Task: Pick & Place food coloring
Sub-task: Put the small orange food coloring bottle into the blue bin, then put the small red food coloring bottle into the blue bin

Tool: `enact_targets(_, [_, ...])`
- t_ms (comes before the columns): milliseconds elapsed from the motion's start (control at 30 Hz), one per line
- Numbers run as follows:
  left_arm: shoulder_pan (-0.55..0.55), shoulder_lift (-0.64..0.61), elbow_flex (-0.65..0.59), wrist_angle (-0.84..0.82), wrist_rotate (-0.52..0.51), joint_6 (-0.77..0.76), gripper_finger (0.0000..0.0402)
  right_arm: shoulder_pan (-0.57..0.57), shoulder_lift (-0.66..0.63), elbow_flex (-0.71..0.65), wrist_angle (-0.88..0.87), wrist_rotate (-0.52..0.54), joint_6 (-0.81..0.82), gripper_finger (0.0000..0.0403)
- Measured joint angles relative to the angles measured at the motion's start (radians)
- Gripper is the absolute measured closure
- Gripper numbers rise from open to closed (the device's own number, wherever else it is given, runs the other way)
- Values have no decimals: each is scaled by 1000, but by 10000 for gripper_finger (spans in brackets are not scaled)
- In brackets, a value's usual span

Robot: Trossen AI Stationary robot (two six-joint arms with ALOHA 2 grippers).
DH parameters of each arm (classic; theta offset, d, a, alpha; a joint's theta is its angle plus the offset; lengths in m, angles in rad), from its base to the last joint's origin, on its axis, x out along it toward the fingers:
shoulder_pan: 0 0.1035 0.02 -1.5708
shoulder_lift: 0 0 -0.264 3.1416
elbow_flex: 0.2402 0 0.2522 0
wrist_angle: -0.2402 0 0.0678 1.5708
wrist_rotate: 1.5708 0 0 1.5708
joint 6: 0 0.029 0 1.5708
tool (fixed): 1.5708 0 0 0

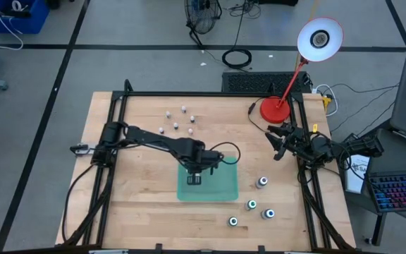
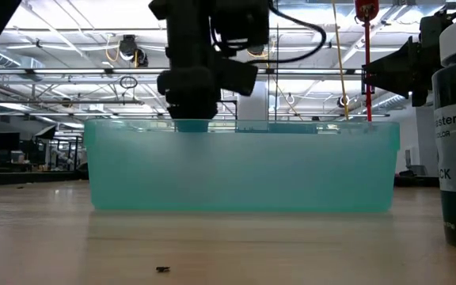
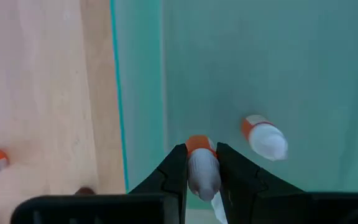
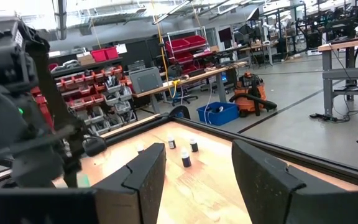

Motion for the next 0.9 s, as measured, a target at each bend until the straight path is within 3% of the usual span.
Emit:
enact_targets(667, [12,20,-58,105,82,-19,336,0,0,0,0,0,0,228])
enact_targets(900, [12,20,-58,105,82,-19,225,0,0,0,0,0,0,230])
